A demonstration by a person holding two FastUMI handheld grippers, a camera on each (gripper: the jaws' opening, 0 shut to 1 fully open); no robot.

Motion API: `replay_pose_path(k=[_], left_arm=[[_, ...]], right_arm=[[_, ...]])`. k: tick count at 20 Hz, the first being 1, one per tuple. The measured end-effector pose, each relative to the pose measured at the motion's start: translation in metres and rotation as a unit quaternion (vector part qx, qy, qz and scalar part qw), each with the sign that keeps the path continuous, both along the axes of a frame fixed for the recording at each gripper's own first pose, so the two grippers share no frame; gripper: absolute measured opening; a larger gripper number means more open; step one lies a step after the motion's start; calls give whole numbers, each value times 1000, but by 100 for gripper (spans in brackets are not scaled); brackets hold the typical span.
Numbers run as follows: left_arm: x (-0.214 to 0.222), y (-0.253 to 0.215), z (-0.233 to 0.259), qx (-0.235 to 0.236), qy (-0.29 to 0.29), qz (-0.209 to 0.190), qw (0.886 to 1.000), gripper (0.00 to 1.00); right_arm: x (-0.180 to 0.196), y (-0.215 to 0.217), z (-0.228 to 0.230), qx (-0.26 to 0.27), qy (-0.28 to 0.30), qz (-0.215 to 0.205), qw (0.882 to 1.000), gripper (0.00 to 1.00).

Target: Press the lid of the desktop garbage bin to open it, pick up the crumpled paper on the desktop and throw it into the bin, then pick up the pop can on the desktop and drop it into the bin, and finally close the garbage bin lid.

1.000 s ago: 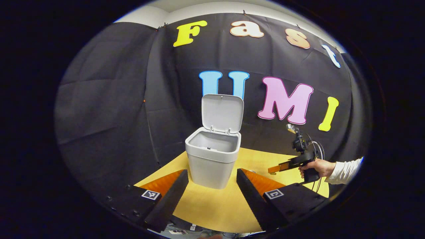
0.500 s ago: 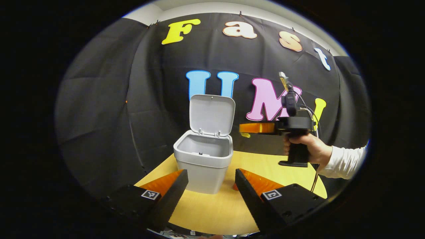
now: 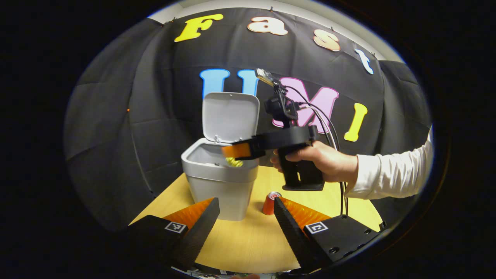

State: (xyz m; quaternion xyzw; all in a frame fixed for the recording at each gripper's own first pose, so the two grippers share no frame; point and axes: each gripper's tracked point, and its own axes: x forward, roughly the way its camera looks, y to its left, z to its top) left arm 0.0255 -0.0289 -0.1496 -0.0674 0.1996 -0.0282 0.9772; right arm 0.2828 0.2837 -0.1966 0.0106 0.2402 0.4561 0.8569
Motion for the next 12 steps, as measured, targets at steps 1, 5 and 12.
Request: replay_pose_path(k=[1,5,12], left_arm=[[4,-10,-11,-5,6,-15,1000,95],[24,-46,-65,-33,60,-52,996,96],[78,-99,-138,-16,105,-109,988,96]], right_arm=[[-1,-5,7,2,-11,0,1000,96],[3,-63,48,11,-63,-29,998,95],[-1,-195,70,-3,-34,-120,992,95]])
